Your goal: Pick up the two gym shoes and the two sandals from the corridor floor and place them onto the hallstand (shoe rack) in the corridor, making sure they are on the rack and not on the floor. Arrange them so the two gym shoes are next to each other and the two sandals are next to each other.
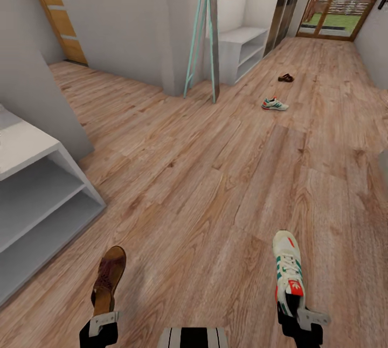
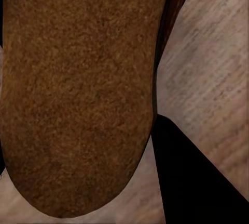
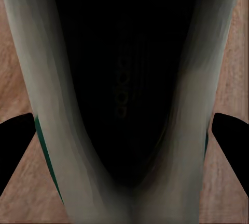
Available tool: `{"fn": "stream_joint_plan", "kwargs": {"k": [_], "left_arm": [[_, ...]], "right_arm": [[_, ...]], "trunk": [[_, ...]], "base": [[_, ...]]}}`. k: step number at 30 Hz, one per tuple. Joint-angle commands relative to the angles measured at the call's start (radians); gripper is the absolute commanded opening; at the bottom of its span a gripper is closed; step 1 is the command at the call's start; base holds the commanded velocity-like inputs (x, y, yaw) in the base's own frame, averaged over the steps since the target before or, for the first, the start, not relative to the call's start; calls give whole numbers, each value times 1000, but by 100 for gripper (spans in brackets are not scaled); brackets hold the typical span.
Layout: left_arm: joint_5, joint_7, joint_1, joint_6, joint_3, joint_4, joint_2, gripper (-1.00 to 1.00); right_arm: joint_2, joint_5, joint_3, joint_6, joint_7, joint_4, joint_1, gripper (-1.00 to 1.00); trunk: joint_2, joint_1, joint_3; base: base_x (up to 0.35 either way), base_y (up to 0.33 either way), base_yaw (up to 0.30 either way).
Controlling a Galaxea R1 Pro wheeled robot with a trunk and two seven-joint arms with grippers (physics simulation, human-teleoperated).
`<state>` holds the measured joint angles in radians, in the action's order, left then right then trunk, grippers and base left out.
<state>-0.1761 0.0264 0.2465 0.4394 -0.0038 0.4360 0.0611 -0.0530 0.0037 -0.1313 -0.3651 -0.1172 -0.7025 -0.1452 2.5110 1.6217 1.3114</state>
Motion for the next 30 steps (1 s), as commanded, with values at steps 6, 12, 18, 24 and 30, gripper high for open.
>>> {"fn": "stream_joint_plan", "kwargs": {"k": [6, 12, 18, 24, 30], "left_arm": [[-2, 3, -23, 37, 5, -5, 3, -100], [-1, 1, -27, 42, 5, -16, 2, -100], [0, 1, -27, 42, 5, -19, 2, -100], [0, 1, -27, 42, 5, -19, 0, -100], [1, 1, -27, 42, 5, -19, 0, -100]], "right_arm": [[-1, 1, 2, -150, -2, 177, 0, -100], [0, 1, 3, -185, -1, 214, -1, -100], [2, 1, 4, -188, -1, 242, -1, -100], [2, 1, 4, -189, -1, 244, -2, -100], [4, 1, 4, -189, -1, 244, -1, -100]], "trunk": [[-1, -3, -32], [-3, -6, -65], [-4, -8, -97], [-5, -11, -130], [-7, -14, -162]], "base": [[0, 0, -74], [0, 0, -74], [0, 0, -74], [0, 0, -74], [0, 0, -48]]}}
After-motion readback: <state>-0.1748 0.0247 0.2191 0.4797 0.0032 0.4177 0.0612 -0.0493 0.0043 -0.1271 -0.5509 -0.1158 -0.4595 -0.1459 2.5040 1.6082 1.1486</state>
